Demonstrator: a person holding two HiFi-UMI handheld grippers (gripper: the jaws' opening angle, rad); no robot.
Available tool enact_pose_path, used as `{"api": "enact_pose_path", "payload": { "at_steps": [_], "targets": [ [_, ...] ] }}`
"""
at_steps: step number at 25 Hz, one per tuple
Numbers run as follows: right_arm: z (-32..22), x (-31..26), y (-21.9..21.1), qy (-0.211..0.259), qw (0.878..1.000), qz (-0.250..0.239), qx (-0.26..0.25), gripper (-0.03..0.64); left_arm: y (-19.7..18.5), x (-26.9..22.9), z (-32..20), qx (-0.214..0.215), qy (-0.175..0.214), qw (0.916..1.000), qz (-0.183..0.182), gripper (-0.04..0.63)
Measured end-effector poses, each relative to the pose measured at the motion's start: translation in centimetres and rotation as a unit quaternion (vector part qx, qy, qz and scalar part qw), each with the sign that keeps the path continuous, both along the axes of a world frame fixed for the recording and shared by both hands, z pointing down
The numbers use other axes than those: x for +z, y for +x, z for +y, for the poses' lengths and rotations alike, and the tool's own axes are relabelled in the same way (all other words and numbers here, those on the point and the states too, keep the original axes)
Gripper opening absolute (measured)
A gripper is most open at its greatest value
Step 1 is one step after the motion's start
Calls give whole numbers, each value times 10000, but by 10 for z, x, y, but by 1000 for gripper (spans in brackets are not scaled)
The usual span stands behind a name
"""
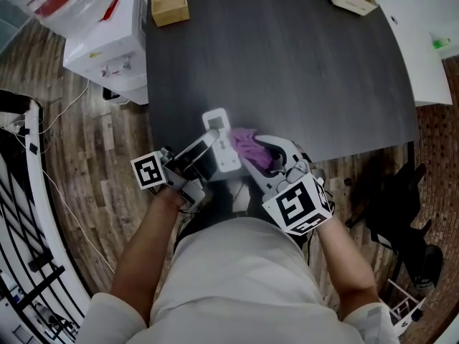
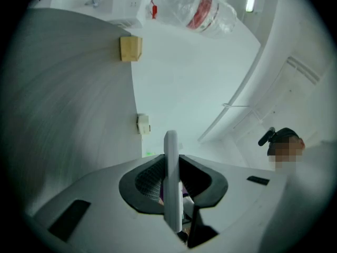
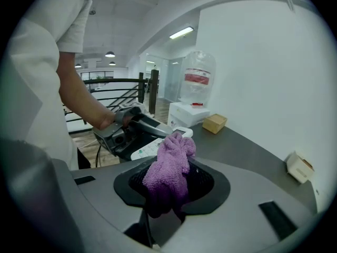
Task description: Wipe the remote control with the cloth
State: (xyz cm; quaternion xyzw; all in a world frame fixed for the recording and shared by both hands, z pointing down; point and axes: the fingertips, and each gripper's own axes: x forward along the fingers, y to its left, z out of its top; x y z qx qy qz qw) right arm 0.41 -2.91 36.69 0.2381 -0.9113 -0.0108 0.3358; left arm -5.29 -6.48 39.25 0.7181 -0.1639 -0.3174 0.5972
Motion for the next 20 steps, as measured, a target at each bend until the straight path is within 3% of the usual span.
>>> {"api": "enact_pose_path", "payload": {
  "at_steps": [8,12,15,17,18,20],
  "targets": [
    [40,21,-1,-297,9993,157,-135,130,-18,7,-7,-589,-189,9978,-254,80],
    [67,35,-11,-598,9960,283,-599,130,-21,6,-11,-598,-97,9974,-384,80],
    [80,38,-13,-719,9923,378,-932,130,-17,1,-12,-434,227,9951,-854,79],
    [72,33,-7,-629,9935,403,-857,130,-13,-1,-10,-207,610,9860,-1537,78],
    [64,30,-3,-568,9947,399,-760,130,-12,0,-8,-74,828,9774,-1942,79],
    [46,23,7,-441,9968,394,-536,130,-7,2,-1,218,1307,9515,-2776,79]
  ]
}}
